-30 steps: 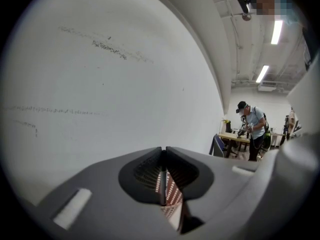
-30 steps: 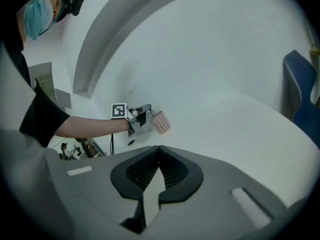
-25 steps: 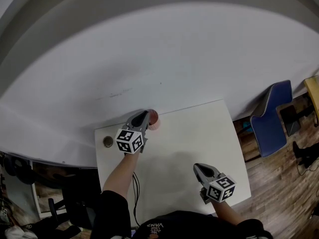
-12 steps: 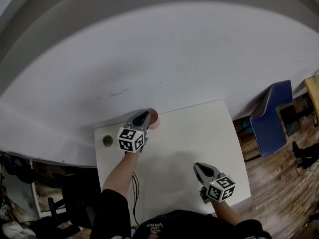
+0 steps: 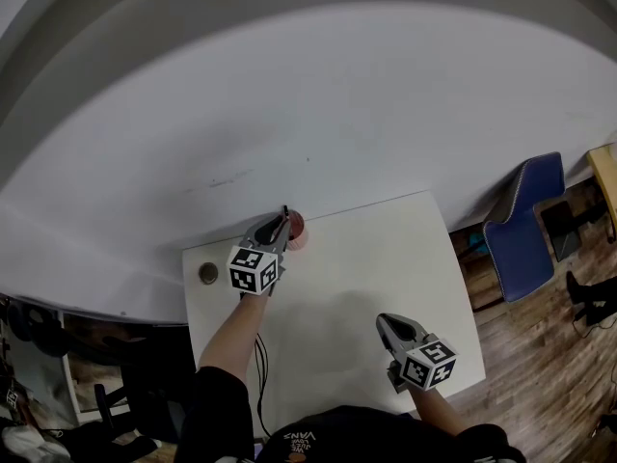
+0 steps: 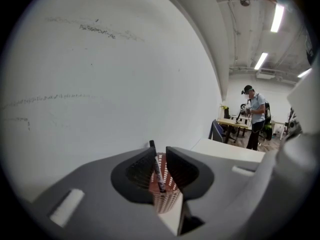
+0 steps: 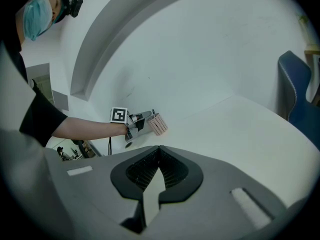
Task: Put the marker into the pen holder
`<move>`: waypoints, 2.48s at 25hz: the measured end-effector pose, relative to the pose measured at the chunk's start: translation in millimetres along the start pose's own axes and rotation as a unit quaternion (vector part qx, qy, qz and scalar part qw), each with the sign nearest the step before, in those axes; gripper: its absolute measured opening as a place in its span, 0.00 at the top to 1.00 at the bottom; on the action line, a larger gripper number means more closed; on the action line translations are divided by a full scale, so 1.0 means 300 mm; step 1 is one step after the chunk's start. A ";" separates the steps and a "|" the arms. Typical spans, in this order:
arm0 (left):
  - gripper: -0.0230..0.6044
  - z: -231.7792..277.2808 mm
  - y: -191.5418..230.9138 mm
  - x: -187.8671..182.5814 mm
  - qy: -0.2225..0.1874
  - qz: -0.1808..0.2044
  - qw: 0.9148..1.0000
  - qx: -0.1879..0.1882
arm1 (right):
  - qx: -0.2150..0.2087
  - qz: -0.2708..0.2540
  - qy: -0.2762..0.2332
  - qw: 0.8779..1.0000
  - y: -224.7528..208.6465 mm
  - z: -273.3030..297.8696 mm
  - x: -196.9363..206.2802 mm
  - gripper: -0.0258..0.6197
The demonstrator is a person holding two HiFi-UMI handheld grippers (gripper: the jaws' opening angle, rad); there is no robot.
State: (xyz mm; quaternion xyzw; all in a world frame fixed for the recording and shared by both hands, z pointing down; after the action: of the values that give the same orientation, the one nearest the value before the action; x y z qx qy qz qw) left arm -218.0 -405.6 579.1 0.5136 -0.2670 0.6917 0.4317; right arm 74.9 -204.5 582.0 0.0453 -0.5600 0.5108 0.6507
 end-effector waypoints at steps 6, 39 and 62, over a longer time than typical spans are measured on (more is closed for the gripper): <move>0.84 0.003 -0.003 -0.001 -0.001 0.000 1.000 0.002 | 0.001 0.001 -0.002 1.000 -0.003 0.000 -0.001 0.96; 0.88 -0.365 -0.202 -0.139 -0.113 -0.040 0.993 0.023 | -0.031 -0.040 -0.040 0.998 0.154 -0.087 -0.055 0.96; 0.88 -0.751 -0.457 -0.101 -0.140 0.012 0.989 0.044 | -0.039 -0.060 -0.066 0.995 0.330 -0.176 0.008 0.96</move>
State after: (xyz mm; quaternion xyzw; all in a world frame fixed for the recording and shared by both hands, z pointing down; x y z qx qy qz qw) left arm -203.7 -165.9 466.1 0.6210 -0.3001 0.6291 0.3586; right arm 39.8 -122.6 513.6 0.0870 -0.6172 0.4446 0.6433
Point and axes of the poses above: the fingertips, and each gripper's own axes: z forward along the fingers, y to its left, x out of its underside, the point moved 5 cm from there along -z, backward along the fingers, and after that the axes turned 1 degree about x, right-handed, at the moved point
